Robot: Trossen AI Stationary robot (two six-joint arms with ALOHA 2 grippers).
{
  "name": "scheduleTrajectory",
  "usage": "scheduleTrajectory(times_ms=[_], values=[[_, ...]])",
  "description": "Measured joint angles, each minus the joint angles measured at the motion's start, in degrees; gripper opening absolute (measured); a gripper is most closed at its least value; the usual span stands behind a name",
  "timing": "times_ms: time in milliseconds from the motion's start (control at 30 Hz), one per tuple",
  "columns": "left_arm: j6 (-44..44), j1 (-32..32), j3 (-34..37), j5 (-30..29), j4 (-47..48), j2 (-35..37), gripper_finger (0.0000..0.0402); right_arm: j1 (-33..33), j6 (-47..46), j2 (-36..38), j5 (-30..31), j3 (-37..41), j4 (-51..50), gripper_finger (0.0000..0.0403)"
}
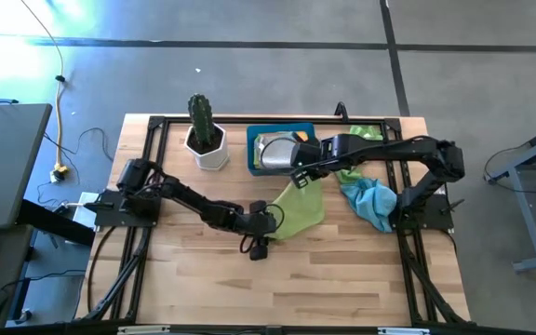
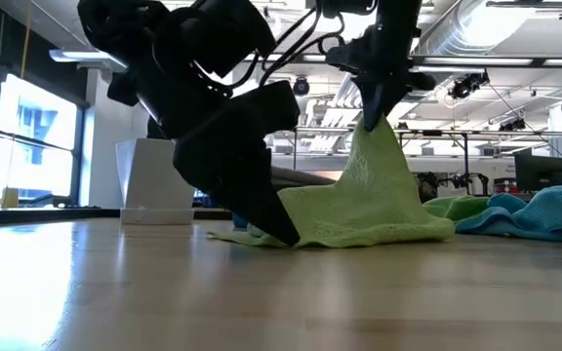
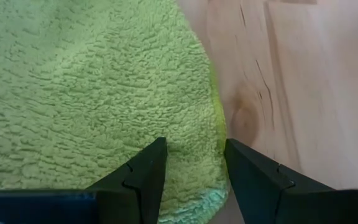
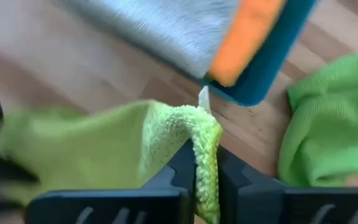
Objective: Fold microfiber towels
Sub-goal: Fold the bottom green microfiber towel
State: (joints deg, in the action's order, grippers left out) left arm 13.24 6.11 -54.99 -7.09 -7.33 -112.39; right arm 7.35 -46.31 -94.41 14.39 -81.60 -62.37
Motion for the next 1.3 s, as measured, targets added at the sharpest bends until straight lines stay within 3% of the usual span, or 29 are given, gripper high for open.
scheduleTrajectory(times_ms=[100,233,300,433,567,733,833,1033,1300], values=[[-0.01,-0.07,0.07,1.41,0.85,0.58,0.0159,-0.17,9.82,0.0,-5.47,0.0,-0.33,0.0051],[-2.53,0.02,0.14,3.25,6.91,3.12,0.0159,-1.56,20.73,0.34,-15.18,0.0,-3.35,0.0098],[-4.24,0.02,0.26,3.81,12.43,5.0,0.0159,-2.88,25.84,0.72,-17.07,0.0,-6.27,0.0118],[-9.1,0.04,0.36,4.52,22.96,8.42,0.0159,-7.27,38.51,1.61,-14.74,0.0,-10.53,0.014],[-13.88,0.01,0.51,2.74,32.2,11.18,0.0159,-11.92,48.82,2.0,-9.19,0.0,-8.57,0.0145],[-14.98,-0.04,0.47,-3.95,37.43,14.21,0.0159,-14.16,54.19,1.93,-6.36,4.31,4.07,0.0145],[-14.38,0.34,0.49,-4.53,38.97,16.53,0.0159,-14.16,55.95,2.38,-6.4,9.32,10.05,0.0145],[-4.11,2.18,0.3,-3.02,30.82,21.39,0.0159,-13.68,57.96,2.81,-8.2,20.14,18.42,0.0144],[9.03,5.35,0.38,-3.94,9.33,17.92,0.0159,-12.87,65.34,4.56,-8.39,31.68,30.06,0.0144]])
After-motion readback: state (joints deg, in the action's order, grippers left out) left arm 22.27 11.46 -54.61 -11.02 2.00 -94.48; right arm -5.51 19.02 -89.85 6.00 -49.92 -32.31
